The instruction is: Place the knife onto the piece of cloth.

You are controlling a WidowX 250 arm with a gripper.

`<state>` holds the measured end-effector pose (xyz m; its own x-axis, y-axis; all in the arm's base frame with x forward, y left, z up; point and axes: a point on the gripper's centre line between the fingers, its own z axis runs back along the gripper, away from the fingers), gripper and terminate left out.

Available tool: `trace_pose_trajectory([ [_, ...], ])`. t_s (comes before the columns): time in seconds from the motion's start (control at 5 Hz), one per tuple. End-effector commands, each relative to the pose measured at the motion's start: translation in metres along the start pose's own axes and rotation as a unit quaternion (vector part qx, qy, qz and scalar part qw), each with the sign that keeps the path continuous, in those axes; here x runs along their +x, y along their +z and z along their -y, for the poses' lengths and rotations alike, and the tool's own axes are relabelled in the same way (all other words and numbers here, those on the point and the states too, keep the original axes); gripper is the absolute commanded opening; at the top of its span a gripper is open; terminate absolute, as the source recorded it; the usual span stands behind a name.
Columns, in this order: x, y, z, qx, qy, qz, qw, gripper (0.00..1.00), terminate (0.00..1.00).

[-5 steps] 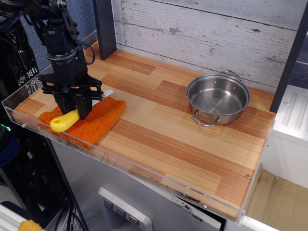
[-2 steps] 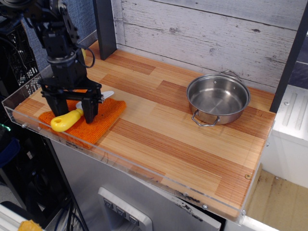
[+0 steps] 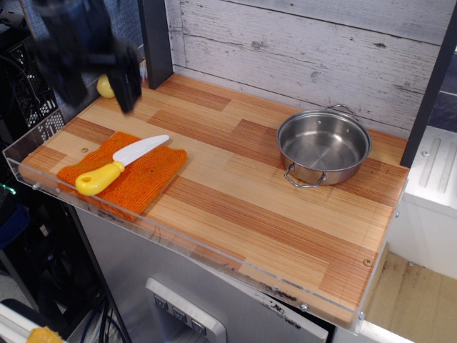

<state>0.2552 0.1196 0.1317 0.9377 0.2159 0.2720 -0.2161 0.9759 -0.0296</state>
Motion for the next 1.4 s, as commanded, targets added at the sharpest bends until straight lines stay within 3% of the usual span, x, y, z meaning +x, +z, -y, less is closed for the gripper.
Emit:
trace_pose_trajectory([
  [0.0,0.020,0.032,0.027,-0.035,-0.039,-0.020,0.9984,1.00,0.00],
  [0.2,0.028,0.024,0.039,-0.043,-0.069,-0.051,0.9953,1.00,0.00],
  [0.4,0.031,0.024,0.041,-0.039,-0.084,-0.062,0.9937,1.00,0.00],
  [0.6,0.036,0.034,0.037,-0.020,-0.108,-0.064,0.9919,1.00,0.00],
  [1.2,0.036,0.034,0.037,-0.020,-0.108,-0.064,0.9919,1.00,0.00],
])
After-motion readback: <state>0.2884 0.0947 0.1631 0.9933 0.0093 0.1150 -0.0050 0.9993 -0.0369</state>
